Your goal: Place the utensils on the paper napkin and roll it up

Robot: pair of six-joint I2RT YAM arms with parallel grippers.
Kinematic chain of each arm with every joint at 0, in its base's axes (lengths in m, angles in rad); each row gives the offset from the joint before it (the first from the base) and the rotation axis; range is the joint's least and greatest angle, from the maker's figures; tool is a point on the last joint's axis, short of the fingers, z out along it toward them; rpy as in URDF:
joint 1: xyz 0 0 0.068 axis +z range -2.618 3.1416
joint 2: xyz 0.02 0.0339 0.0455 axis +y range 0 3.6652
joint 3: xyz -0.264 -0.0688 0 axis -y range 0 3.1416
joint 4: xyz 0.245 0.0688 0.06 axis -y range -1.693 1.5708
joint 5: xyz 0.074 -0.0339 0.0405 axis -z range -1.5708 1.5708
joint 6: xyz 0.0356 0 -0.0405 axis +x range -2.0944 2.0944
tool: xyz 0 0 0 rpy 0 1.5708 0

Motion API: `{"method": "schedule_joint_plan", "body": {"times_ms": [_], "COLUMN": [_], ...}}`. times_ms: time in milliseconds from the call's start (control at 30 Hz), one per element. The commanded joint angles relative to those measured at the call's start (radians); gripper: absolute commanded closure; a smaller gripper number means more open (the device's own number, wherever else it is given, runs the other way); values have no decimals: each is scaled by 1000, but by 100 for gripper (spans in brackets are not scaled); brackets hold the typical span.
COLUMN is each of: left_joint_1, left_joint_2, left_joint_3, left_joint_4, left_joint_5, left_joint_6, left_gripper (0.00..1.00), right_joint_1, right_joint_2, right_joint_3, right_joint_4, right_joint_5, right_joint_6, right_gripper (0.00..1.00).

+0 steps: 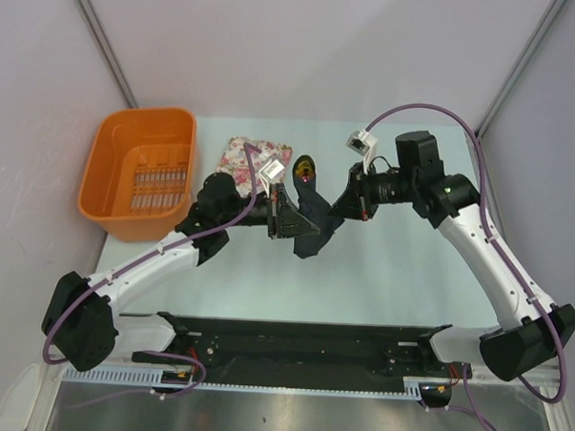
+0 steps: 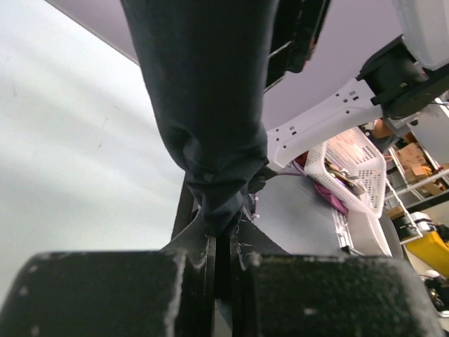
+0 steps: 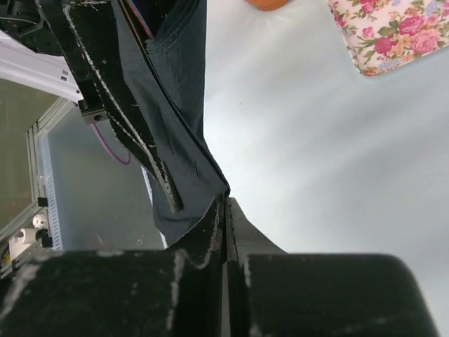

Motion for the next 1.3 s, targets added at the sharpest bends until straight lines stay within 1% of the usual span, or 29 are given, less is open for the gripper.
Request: {"method": "schedule_joint_plan", "body": {"times_ms": [0, 200, 233, 267, 300, 333, 400, 467, 500, 567, 600, 667, 767, 833, 900, 933, 1000, 1033, 1133, 1200, 1233, 1267], "left_joint_1": [4, -1, 1, 1, -1, 1, -1, -1, -1, 1, 2, 8, 14, 14, 18, 18, 18, 19, 18, 19, 18, 18], "left_joint_2": [-45, -32, -32, -35, -39, -39, -36, -34, -34, -32, -34, -32, -23, -23, -19, -17, -16, -16, -16, -14, -14, -16], "left_joint_3": [-10, -7, -3, 0, 5, 3, -10, -20, -20, -15, -13, -9, 6, 17, 33, 36, 39, 37, 39, 40, 45, 45], "left_joint_4": [152, 188, 175, 142, 123, 114, 120, 138, 140, 146, 149, 154, 177, 194, 198, 215, 229, 249, 281, 296, 300, 304], "left_joint_5": [59, 67, 67, 61, 52, 50, 49, 49, 50, 47, 44, 30, 29, 29, 27, 24, 21, 19, 13, 12, 10, 6], "left_joint_6": [-62, -89, -78, -63, -37, -29, -29, -35, -38, -37, -38, -53, -79, -92, -107, -124, -138, -157, -187, -199, -207, -213], "left_gripper": [100, 100, 100, 100, 100, 100, 100, 100, 100, 100, 100, 100, 100, 100, 100, 100, 100, 100, 100, 100, 100, 100], "right_joint_1": [-5, 69, 70, 64, 46, 29, -26, -52, -63, -66, -66, -65, -43, -17, -6, 6, 20, 35, 60, 84, 96, 113], "right_joint_2": [15, 14, 14, 17, 16, 14, 6, 2, -4, -14, -24, -38, -83, -133, -168, -194, -219, -234, -245, -242, -241, -236], "right_joint_3": [30, 16, 25, 34, 42, 48, 67, 87, 94, 102, 99, 84, 4, -96, -183, -206, -264, -278, -310, -323, -329, -331], "right_joint_4": [8, 110, 107, 96, 75, 67, 64, 64, 65, 70, 74, 100, 159, 197, 274, 333, 401, 456, 548, 581, 604, 611], "right_joint_5": [32, 133, 137, 137, 127, 118, 71, 43, 31, 18, 0, -18, -21, -12, -24, -31, -47, -51, -44, -35, -25, -18], "right_joint_6": [-65, -14, 0, 7, 15, 21, 52, 64, 67, 77, 93, 119, 170, 182, 201, 227, 248, 264, 290, 317, 323, 324], "right_gripper": [100, 100, 97, 86, 73, 48, 25, 18, 12, 7, 2, 0, 0, 0, 0, 0, 0, 0, 0, 1, 2, 5]}}
